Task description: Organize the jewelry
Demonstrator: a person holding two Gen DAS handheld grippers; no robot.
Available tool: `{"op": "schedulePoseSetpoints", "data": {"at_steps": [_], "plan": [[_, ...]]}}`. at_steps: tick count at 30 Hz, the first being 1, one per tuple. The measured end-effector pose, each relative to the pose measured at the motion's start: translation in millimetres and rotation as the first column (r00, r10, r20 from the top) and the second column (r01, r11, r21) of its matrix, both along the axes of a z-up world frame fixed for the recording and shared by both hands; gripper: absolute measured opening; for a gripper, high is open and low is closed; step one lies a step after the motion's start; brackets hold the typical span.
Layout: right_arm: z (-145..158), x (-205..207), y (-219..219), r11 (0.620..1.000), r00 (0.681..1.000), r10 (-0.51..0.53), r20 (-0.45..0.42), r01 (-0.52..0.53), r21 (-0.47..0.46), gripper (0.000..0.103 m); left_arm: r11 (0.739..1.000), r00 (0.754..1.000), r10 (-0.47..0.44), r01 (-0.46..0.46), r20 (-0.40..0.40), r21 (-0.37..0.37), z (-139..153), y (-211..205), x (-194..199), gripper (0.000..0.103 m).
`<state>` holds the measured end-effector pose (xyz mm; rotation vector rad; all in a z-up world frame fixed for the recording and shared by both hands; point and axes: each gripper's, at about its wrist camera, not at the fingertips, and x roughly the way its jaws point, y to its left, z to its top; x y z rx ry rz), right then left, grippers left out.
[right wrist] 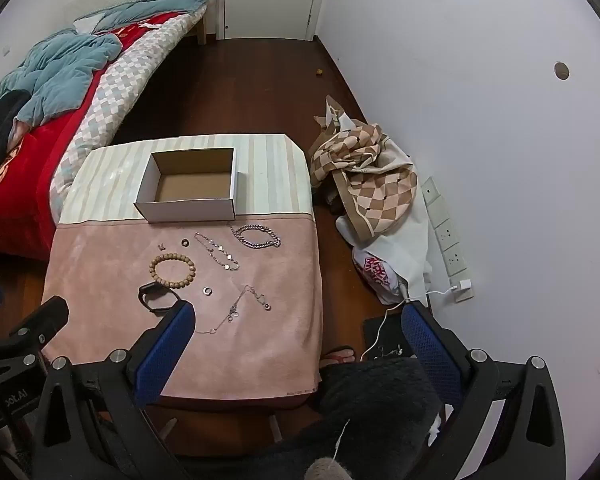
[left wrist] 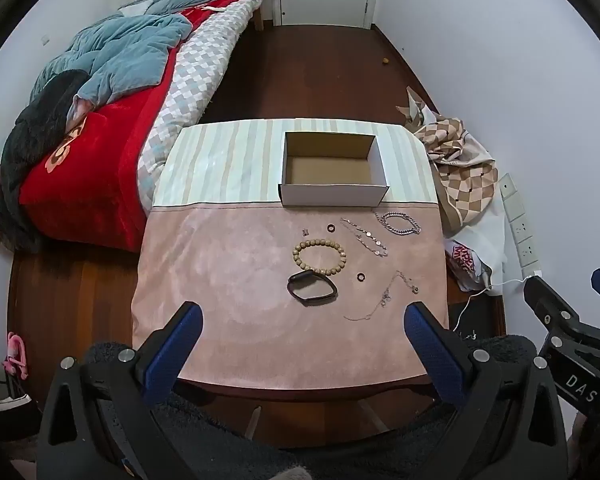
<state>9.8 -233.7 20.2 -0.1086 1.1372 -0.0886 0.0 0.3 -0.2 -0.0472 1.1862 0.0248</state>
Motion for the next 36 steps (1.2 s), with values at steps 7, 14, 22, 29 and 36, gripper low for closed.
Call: {"op": "schedulePoseSetpoints", "data": {"at_steps": [7, 14, 22, 29, 36], "plan": [[2, -1, -3, 1.000, 1.000, -0.003, -0.001, 0.003, 0.003, 0.103, 1.000, 1.000, 0.000, 0.000, 0.010, 0.004, 0, 0, -1, 0.103], [6, -1, -11, 1.000, 1.000, -0.008, 0.004, 0.008, 0.004, 0.103, 1.000, 1.000, -0.006, 0.006, 0.022, 0.002, 7, -4, -7, 0.103], [8, -8, -11, 1.000, 1.000, -0.015, 0.014, 0.014, 0.009, 0.103, 1.000, 1.000, -0.009, 0.009, 0.025, 0.005, 10, -7, -3, 0.103], [8, -8, -11, 1.000, 1.000, -0.014, 0.014, 0.014, 0.012, 0.103, 1.000, 1.000, -0.008, 0.008, 0.028, 0.008, 11, -9, -3, 0.103], [10, -13, -9, 1.000, 1.000, -0.011, 0.018, 0.011, 0.010, 0.103, 1.000, 0.999, -0.009, 0.008, 0.033, 0.006, 13, -11, -5, 0.103]]}}
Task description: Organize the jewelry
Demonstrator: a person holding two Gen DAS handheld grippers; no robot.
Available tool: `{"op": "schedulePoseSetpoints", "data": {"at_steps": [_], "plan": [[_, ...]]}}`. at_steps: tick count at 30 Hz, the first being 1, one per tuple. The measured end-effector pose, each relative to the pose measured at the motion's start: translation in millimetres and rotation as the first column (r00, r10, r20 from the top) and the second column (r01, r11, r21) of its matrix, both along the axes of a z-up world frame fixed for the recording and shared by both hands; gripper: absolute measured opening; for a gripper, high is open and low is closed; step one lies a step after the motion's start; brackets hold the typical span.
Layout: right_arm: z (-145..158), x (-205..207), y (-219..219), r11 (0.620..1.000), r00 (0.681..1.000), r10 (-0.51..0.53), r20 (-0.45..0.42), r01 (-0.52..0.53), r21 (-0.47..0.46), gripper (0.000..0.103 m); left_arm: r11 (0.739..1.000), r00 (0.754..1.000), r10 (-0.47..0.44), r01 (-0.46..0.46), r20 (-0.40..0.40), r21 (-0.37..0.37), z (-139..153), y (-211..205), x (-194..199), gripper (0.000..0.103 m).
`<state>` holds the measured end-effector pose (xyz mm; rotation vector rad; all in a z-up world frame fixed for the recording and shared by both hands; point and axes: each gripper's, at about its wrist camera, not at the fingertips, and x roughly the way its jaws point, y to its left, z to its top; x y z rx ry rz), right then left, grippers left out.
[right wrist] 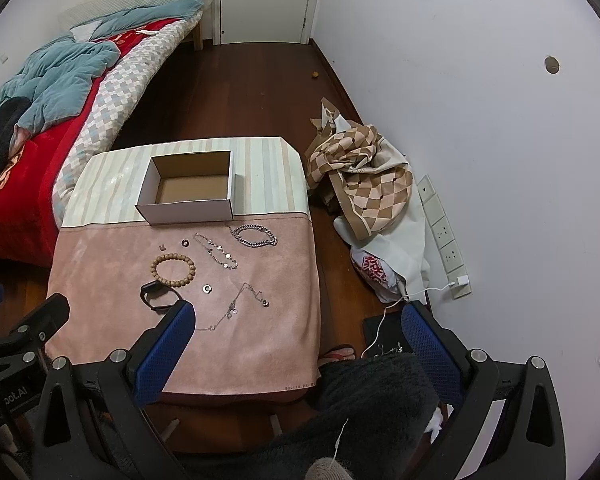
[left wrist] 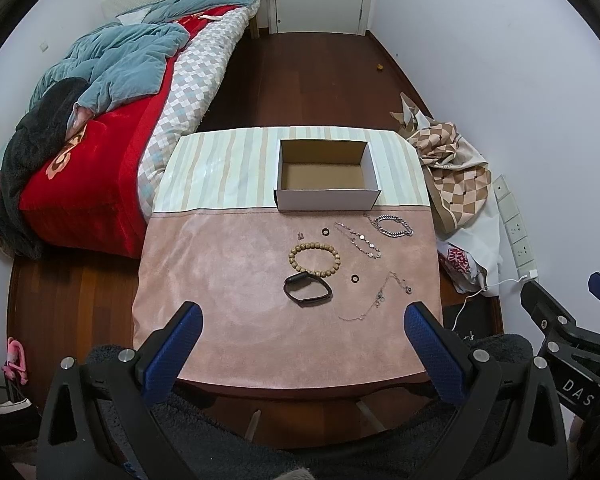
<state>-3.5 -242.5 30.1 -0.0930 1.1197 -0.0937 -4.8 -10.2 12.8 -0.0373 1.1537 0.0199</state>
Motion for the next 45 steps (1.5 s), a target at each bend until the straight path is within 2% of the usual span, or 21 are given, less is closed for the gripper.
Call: {"op": "schedulePoseSetpoints", "data": {"at_steps": [45], "plan": [[14, -21, -8, 1.000, 0.999, -0.005, 0.043, 0.005, 0.014, 0.103, 1.000, 0.998, 0.001, 0.000, 0.058, -0.007, 18, 1, -26, 0.103]]}}
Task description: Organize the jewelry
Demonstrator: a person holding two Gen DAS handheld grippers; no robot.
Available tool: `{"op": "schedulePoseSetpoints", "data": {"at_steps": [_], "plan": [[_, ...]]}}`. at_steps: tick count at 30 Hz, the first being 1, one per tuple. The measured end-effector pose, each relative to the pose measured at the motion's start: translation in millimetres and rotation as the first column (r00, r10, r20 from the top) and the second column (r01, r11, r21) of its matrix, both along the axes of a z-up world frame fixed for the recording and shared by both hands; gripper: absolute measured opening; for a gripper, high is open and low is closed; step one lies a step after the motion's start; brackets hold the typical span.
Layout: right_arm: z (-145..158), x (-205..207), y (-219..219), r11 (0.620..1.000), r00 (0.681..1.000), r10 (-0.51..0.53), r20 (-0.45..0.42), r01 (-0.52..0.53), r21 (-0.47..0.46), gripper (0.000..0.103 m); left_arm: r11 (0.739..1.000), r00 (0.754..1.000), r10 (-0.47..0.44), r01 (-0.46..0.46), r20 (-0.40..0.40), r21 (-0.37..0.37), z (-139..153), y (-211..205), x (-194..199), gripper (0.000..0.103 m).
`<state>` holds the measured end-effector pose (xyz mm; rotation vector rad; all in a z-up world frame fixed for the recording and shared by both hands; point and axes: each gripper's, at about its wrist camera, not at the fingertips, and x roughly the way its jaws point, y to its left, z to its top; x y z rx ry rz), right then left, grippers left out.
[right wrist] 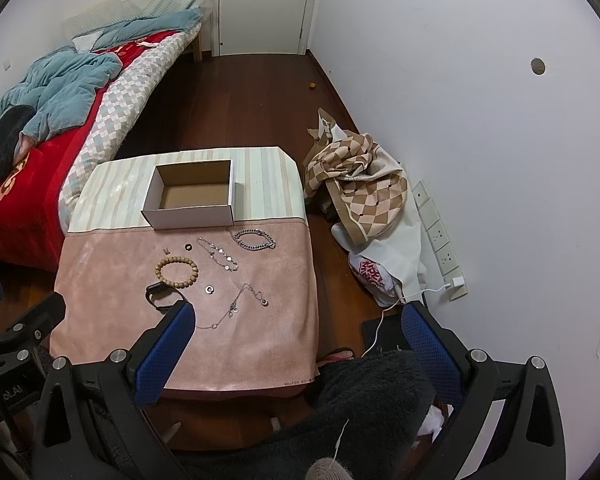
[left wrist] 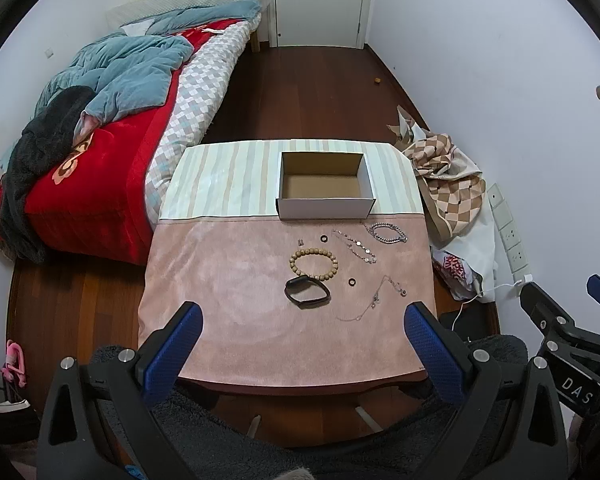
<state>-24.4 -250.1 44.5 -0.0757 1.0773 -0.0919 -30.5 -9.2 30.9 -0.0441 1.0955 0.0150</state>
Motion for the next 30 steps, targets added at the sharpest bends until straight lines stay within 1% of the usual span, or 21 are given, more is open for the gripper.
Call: {"op": "schedulePoseSetpoints", "data": {"at_steps": [15, 20, 22, 24, 27, 30], "plan": [[3, 0, 0, 1.000, 1.000, 0.001, 0.008, -0.001, -0.001, 0.103, 1.000, 1.000, 0.001, -0.001, -0.002, -0.003, 2, 1, 1, 0.103], [-1, 5, -4, 1.000, 1.000, -0.018, 0.018, 0.017, 0.018, 0.103, 0.999, 0.999, 0.035, -0.035, 0.022, 0.007, -5, 8, 11, 0.103], [-10, 14, -11, 0.999, 0.999, -0.042, 0.026, 0.041, 0.030, 0.103, 0.998, 0.998, 0.060, -0.061, 0.031, 0.017, -15, 14, 22, 0.103], [-24, 25, -15, 0.997, 0.998, -0.055, 0.014, 0.054, 0.049, 0.103, 0.995, 0.996, 0.084, -0.086, 0.034, 0.042, -28, 21, 34, 0.103], [-59, 46, -22, 0.993, 0.997, -0.076, -0.029, 0.078, 0.084, 0.103, 0.989, 0.994, 0.113, -0.113, 0.011, 0.097, -60, 33, 56, 0.103], [-105, 67, -26, 0.990, 0.992, -0.083, -0.095, 0.093, 0.106, 0.103, 0.984, 0.992, 0.125, -0.119, -0.035, 0.130, -95, 43, 72, 0.103]]}}
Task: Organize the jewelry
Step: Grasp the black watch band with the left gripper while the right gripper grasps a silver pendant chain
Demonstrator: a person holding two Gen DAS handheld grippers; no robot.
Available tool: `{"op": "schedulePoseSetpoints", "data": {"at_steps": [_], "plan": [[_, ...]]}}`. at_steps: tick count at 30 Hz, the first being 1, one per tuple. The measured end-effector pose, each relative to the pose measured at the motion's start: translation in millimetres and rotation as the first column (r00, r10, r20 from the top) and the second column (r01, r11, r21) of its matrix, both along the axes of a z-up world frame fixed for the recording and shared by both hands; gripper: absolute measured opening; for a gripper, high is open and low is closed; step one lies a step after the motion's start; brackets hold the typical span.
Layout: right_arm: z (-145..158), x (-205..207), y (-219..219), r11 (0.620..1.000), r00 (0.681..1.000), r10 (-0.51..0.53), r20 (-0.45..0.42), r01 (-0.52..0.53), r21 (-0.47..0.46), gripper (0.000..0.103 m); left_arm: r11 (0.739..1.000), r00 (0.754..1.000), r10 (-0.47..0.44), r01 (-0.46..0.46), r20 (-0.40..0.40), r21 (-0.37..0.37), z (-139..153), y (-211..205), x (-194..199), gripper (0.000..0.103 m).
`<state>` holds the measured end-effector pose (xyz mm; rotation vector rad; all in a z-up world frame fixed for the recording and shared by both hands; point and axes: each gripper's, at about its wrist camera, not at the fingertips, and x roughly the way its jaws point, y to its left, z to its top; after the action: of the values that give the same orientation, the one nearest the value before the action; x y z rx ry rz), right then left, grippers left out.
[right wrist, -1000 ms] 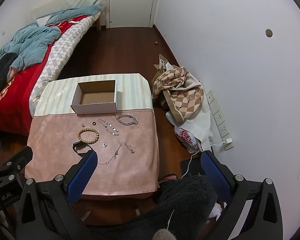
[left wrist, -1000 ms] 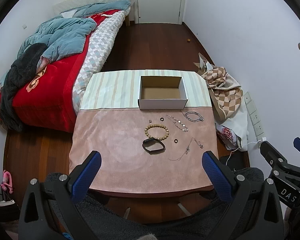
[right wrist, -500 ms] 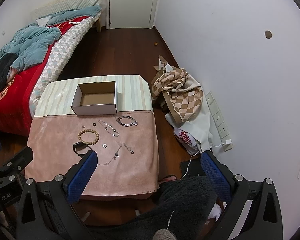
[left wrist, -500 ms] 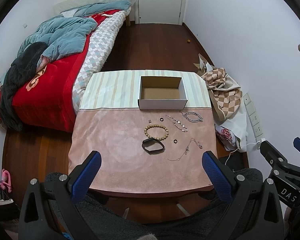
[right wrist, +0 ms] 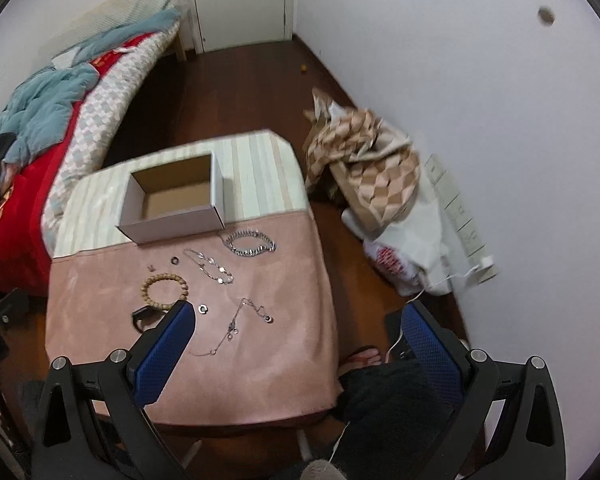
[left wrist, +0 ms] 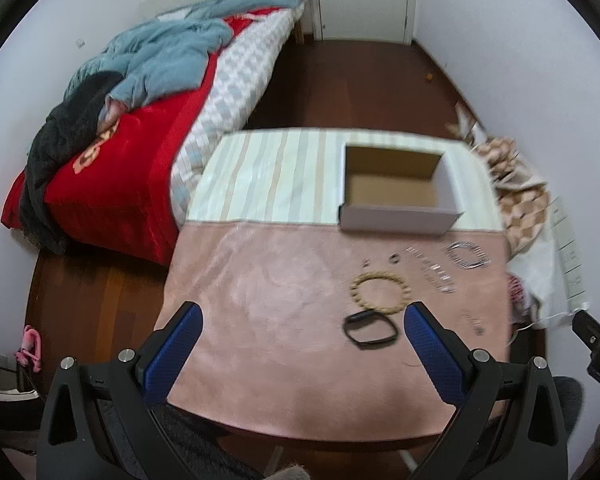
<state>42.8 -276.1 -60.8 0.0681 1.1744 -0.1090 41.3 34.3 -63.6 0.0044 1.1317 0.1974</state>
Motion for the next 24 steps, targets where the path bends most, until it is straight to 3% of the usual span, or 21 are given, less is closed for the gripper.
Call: {"op": "schedulePoseSetpoints", "data": {"at_steps": [5, 10, 14, 18, 20, 21, 23, 24], "plan": [[-80, 23, -1, 0.999, 0.994, 0.005, -0.111, 0.001, 0.054, 0.101, 1.000, 0.988, 0.002, -0.004, -0.155, -0.016, -70, 7, 18, 0.102], [-137, 28, 3, 0.998, 0.985, 0.010, -0.174, 0.003, 0.070, 0.089, 0.998, 0.961, 0.006, -0.023, -0.275, -0.060, -131, 6, 29, 0.098], [-160, 29, 3, 0.997, 0.981, 0.012, -0.194, 0.004, 0.081, 0.083, 0.990, 0.942, -0.003, -0.044, -0.336, -0.133, -164, 3, 37, 0.076], [-178, 31, 0, 0.995, 0.977, 0.012, -0.213, 0.009, 0.098, 0.081, 0.985, 0.932, -0.018, -0.044, -0.361, -0.165, -183, -2, 43, 0.060], [-184, 32, 1, 0.995, 0.976, 0.020, -0.215, 0.001, 0.097, 0.081, 0.983, 0.932, -0.028, -0.041, -0.362, -0.181, -190, -5, 44, 0.036], [-186, 32, 0, 0.995, 0.977, 0.024, -0.213, -0.004, 0.096, 0.081, 0.983, 0.931, -0.029, -0.040, -0.363, -0.180, -192, -7, 44, 0.034], [-189, 33, 2, 0.995, 0.978, 0.038, -0.204, -0.018, 0.096, 0.081, 0.984, 0.944, -0.048, -0.012, -0.327, -0.179, -190, -11, 44, 0.012], [-191, 34, 3, 0.995, 0.979, 0.043, -0.201, -0.025, 0.096, 0.081, 0.984, 0.945, -0.051, -0.007, -0.322, -0.178, -190, -12, 43, 0.010]]}}
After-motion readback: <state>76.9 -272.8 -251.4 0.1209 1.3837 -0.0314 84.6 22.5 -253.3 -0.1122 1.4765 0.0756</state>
